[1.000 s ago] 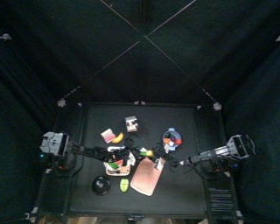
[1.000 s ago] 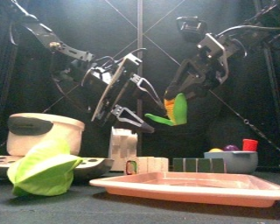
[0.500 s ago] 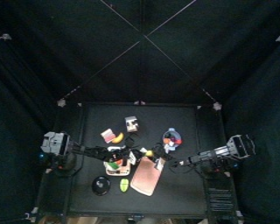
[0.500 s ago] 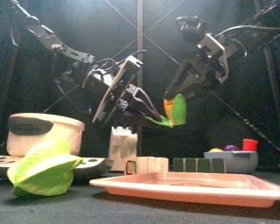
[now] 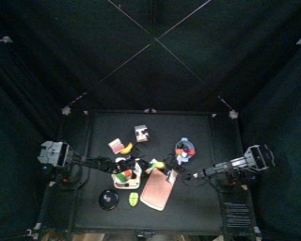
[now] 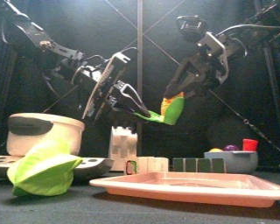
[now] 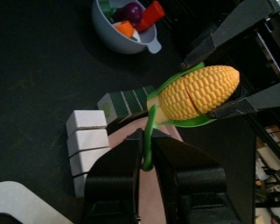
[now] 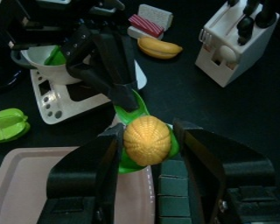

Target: Remove husk piece

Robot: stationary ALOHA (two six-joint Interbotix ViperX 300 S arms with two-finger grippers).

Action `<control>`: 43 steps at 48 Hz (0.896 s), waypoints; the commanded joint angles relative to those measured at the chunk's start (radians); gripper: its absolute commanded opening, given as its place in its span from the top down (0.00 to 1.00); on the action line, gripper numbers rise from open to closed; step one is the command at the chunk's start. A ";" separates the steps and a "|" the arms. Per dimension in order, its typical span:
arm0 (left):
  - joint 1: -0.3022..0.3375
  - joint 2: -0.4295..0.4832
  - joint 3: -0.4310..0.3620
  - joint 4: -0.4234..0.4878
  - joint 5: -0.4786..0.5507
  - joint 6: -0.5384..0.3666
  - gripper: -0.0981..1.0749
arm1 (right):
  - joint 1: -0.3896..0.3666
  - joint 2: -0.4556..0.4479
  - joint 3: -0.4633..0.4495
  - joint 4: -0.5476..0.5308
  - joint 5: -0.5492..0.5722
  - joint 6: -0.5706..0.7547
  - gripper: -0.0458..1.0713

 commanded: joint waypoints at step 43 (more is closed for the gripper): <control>0.006 -0.046 0.035 -0.015 -0.003 0.005 0.46 | 0.000 -0.055 0.009 0.028 0.028 0.002 0.32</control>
